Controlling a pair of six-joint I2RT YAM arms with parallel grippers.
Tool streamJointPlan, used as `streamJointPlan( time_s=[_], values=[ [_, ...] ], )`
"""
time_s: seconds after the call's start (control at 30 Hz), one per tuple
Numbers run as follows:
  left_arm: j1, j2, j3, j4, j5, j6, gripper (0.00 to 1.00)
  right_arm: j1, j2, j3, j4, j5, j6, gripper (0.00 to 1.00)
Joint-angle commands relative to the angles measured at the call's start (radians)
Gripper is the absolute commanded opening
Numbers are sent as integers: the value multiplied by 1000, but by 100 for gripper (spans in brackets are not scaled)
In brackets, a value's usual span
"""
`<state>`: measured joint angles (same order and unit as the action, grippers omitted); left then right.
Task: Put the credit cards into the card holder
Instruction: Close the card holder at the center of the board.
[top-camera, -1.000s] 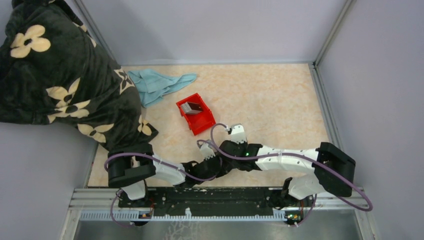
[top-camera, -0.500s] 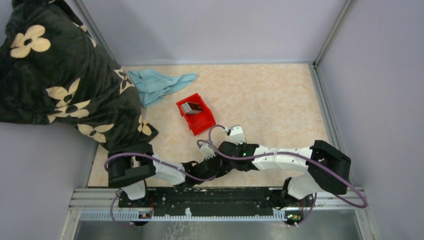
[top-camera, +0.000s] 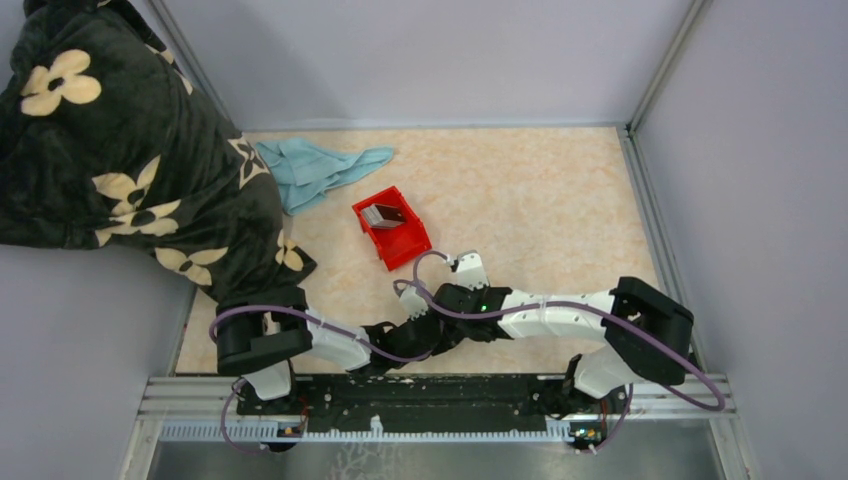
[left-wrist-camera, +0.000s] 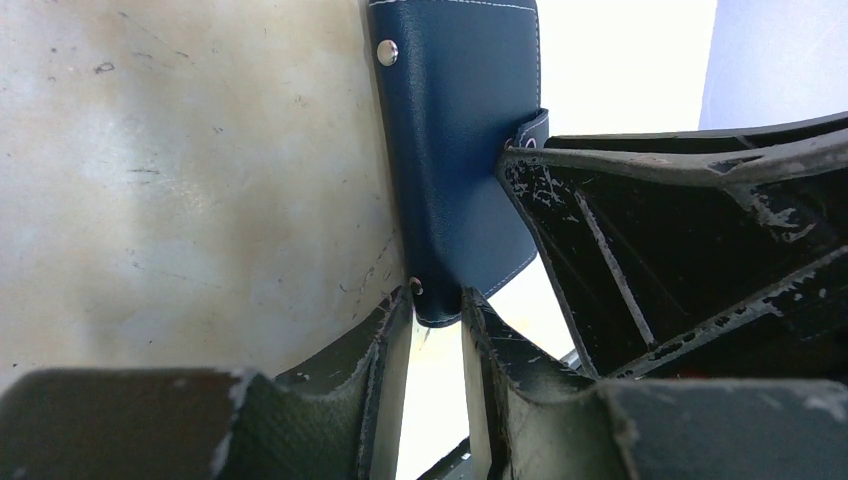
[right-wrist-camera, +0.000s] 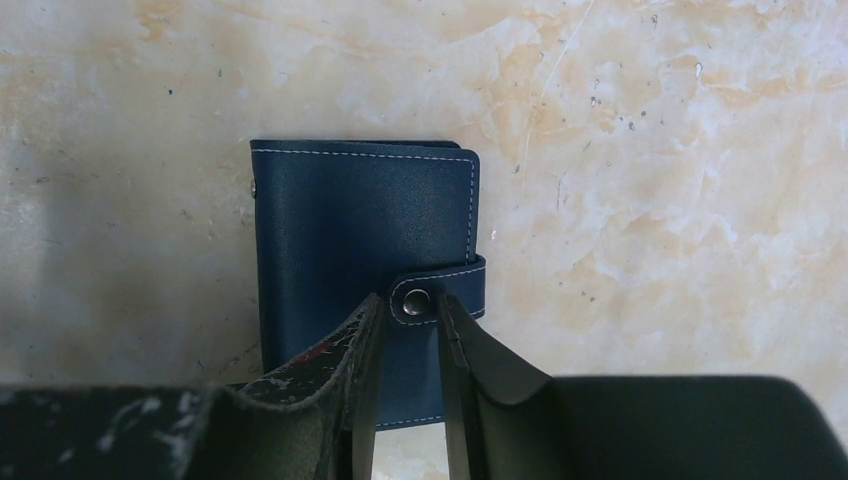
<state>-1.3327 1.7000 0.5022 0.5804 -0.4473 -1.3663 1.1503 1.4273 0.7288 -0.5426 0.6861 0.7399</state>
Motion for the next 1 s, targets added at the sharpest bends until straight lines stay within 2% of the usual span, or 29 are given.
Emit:
streamJointPlan(
  time_s=[0.0, 0.3, 0.97],
  values=[
    [6, 77, -59, -252, 37, 36, 34, 9, 5, 47, 11, 31, -5, 25],
    [6, 80, -60, -248, 38, 34, 34, 9, -5, 50, 3, 44, -11, 18],
    [6, 82, -58, -249, 42, 33, 34, 8, 8, 59, 11, 43, -25, 14]
  ],
)
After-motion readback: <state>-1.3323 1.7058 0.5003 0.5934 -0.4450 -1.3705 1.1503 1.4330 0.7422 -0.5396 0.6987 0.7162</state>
